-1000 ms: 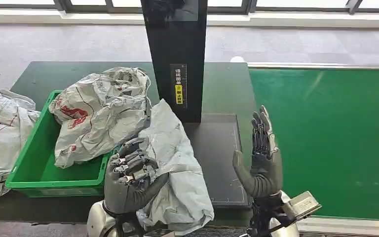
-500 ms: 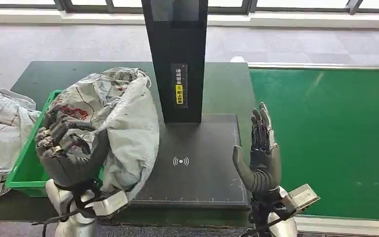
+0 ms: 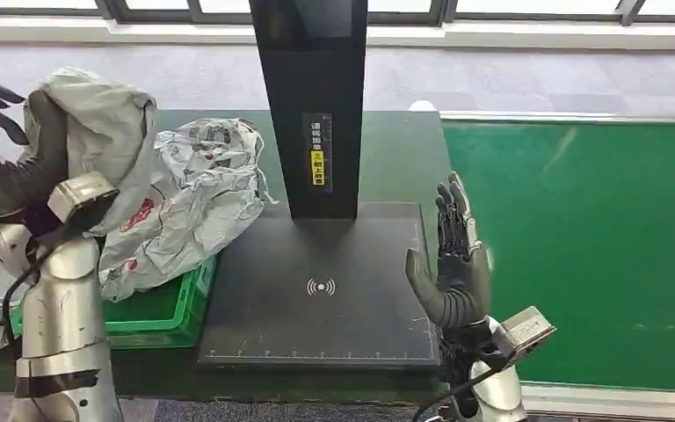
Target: Moved the parcel from conveyor to table for the left to box.
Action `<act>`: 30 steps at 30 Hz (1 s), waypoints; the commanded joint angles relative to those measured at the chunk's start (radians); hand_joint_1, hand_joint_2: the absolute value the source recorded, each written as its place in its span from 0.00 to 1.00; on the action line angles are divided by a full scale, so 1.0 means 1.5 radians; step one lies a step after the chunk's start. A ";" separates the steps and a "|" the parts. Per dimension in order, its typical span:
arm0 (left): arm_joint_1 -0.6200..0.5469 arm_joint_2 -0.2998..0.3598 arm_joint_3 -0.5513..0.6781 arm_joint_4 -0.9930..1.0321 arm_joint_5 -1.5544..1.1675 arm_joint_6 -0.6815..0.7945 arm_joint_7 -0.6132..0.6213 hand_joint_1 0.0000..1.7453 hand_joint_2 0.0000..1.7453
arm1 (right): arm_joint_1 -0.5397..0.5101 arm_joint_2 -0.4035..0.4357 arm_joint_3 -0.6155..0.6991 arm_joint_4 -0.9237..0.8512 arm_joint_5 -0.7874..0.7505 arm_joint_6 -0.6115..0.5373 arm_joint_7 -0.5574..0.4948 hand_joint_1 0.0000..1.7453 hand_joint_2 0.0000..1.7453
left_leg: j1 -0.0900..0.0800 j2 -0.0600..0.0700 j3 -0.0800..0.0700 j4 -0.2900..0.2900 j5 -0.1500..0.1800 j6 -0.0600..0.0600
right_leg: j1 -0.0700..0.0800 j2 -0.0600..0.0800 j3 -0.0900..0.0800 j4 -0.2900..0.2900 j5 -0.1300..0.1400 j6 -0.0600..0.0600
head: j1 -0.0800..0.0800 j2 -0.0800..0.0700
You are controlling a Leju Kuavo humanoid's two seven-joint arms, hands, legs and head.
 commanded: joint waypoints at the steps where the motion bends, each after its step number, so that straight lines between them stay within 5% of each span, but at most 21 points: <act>1: -0.095 0.037 0.057 0.130 -0.021 0.000 0.021 1.00 1.00 | -0.031 -0.009 0.015 0.059 -0.003 0.003 0.001 0.00 1.00 | 0.000 0.001 0.001 -0.001 0.000 0.000 | 0.000 0.001 0.000 -0.001 0.001 0.000 | 0.000 0.000; 17: -0.133 0.053 0.051 0.256 -0.145 -0.024 0.077 1.00 1.00 | -0.027 -0.005 0.013 0.064 0.001 0.012 0.001 0.00 1.00 | 0.000 0.000 0.000 -0.001 0.001 0.000 | 0.001 0.000 0.000 -0.001 0.001 -0.001 | 0.000 0.000; 26: -0.063 -0.031 -0.108 0.607 -0.515 -0.197 0.243 1.00 1.00 | 0.026 -0.014 -0.007 0.012 0.022 0.011 0.001 0.00 1.00 | -0.001 -0.004 0.003 -0.003 0.001 0.000 | -0.001 -0.004 0.003 -0.003 0.000 0.000 | 0.000 0.000; 28: -0.044 -0.054 -0.103 0.672 -0.498 -0.110 0.238 1.00 1.00 | 0.035 -0.019 -0.004 0.003 0.018 0.006 0.001 0.00 1.00 | -0.002 -0.006 0.004 -0.003 0.001 0.001 | -0.002 -0.006 0.005 -0.003 -0.001 0.000 | 0.000 0.000; 29: -0.044 -0.058 -0.096 0.681 -0.484 -0.078 0.234 0.22 1.00 | 0.037 -0.020 -0.002 0.002 0.019 0.003 0.001 0.00 1.00 | -0.002 -0.005 0.004 -0.003 0.001 0.001 | -0.002 -0.005 0.005 -0.003 -0.001 0.000 | 0.000 0.000; 30: -0.040 -0.069 -0.073 0.671 -0.426 -0.041 0.192 0.00 1.00 | 0.039 -0.019 0.000 0.002 0.022 -0.003 0.001 0.00 1.00 | -0.002 -0.004 0.003 -0.003 0.001 0.001 | -0.001 -0.004 0.003 -0.004 0.000 0.000 | 0.000 0.000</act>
